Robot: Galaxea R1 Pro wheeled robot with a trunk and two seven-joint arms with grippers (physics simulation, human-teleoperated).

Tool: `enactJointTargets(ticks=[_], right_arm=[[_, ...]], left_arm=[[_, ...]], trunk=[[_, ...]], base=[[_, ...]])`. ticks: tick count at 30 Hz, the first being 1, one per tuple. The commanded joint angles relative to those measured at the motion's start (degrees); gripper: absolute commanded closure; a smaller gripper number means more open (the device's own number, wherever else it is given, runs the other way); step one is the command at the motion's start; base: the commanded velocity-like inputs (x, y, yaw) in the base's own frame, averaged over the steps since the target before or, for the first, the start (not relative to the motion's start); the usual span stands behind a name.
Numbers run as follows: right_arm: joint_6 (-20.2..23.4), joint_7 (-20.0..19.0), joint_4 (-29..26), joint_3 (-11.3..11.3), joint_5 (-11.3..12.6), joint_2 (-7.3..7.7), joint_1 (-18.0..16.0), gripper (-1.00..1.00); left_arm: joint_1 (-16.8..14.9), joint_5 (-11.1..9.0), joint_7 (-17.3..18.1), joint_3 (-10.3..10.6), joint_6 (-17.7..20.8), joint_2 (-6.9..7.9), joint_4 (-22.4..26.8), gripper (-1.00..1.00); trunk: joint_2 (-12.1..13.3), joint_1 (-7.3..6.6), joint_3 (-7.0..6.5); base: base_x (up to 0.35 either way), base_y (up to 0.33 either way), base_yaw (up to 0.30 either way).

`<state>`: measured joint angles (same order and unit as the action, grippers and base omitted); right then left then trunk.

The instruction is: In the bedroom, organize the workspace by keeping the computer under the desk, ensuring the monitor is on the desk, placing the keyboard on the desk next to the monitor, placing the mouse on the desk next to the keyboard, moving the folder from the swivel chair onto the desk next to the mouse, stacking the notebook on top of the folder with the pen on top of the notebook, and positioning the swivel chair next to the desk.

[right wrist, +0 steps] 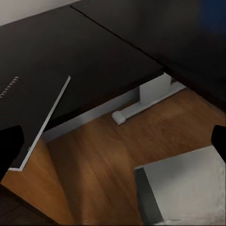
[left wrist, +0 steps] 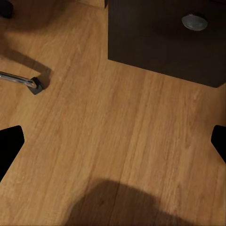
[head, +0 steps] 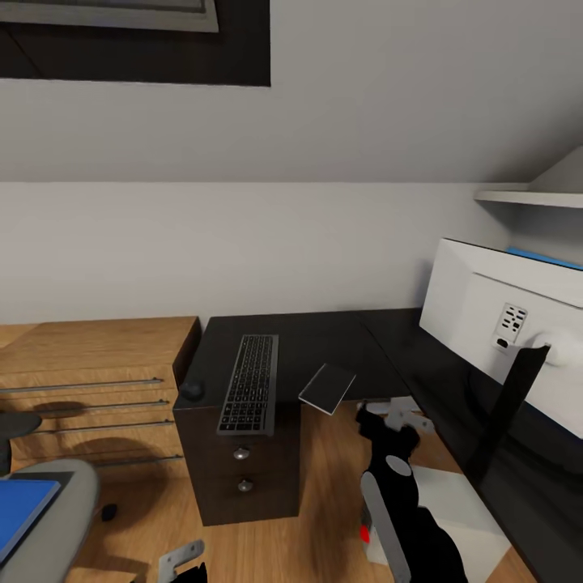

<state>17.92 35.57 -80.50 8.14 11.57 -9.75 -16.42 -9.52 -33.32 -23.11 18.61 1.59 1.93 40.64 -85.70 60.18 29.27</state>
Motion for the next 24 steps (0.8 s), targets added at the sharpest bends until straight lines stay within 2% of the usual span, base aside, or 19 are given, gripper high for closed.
enactJointTargets(ticks=[1, 2, 4, 10, 14, 24], right_arm=[[1.3, 0.6, -0.6, 0.1, 0.3, 0.01, 0.0, -1.00], [3.2, 1.1, -1.6, 0.1, 0.3, 0.00, 0.1, -1.00], [3.6, 1.3, -2.0, 0.1, 0.4, 0.00, 0.2, -1.00], [3.8, 1.3, -2.4, 0.3, 0.3, 0.06, 1.4, -1.00], [3.7, 1.3, -2.8, 1.3, 0.1, 0.08, 1.9, -1.00], [3.4, 1.4, -3.6, 1.9, 0.1, 0.09, 2.0, -1.00]], left_arm=[[0.0, -0.3, -0.5, 0.4, 0.2, 0.09, 0.1, -1.00], [0.0, -0.4, -0.6, 0.4, 0.2, 0.09, 0.1, -1.00], [-0.1, -0.4, -0.6, 0.4, 0.2, 0.09, 0.1, -1.00], [-0.1, -0.4, -0.6, 0.3, 0.1, 0.16, 0.1, -1.00], [0.0, -0.3, -0.6, 0.3, 0.1, 0.13, 0.1, -1.00], [-0.1, -0.3, -0.8, 0.3, 0.0, 0.03, 0.1, -1.00]], trunk=[[0.4, -0.23, -0.12], [0.8, -0.45, -0.30], [1.6, -0.89, -0.66], [4.0, -2.20, -1.74], [5.6, -3.08, -2.46], [9.6, -5.28, -4.30]], base=[[0.000, 0.000, 0.000], [0.000, 0.000, 0.000], [0.000, 0.000, 0.000], [0.000, 0.000, 0.000], [0.000, 0.000, 0.000], [0.000, 0.000, -0.015]])
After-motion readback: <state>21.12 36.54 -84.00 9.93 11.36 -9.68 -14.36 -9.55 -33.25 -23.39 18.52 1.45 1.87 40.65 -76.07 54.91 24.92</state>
